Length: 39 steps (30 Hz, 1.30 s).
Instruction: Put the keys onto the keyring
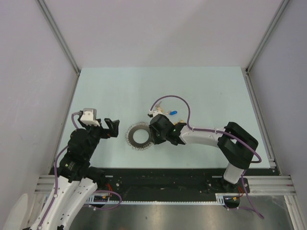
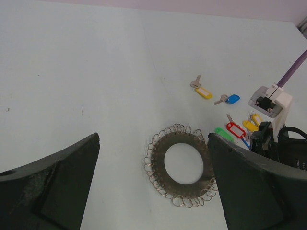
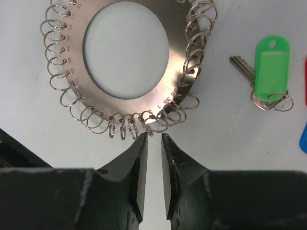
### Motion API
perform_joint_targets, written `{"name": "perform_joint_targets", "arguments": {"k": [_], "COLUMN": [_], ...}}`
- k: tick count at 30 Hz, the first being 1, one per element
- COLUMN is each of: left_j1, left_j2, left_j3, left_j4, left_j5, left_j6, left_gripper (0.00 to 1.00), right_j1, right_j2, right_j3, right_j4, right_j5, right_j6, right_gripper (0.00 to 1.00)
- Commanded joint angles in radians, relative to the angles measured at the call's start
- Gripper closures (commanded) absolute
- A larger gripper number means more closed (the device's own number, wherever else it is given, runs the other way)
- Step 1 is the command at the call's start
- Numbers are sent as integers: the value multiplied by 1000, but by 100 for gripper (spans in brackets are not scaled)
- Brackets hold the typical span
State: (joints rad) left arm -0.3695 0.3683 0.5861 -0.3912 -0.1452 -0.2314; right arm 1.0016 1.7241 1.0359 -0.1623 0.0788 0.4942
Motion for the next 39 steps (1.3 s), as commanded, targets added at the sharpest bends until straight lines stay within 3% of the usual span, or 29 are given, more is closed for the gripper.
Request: {"name": "perform_joint_targets", "arguments": {"k": [1,25,39], "left_j1": [7,7,7], "left_j2": [1,8,-2], "left_j3": [34,34,35], "left_j4": [18,22,18], "left_j5": [21,32,26], "left_j6": [21,24,24], "left_gripper": [0,0,0], "right_j1": [-6,3,49], "right_j2": [2,86,25], "right_j3": [16,15,15], "right_j4": [17,95,152], "right_j5": [-8,-68,22], "right_j6": [-19,-68,-106], "right_gripper": [78,81,77]}}
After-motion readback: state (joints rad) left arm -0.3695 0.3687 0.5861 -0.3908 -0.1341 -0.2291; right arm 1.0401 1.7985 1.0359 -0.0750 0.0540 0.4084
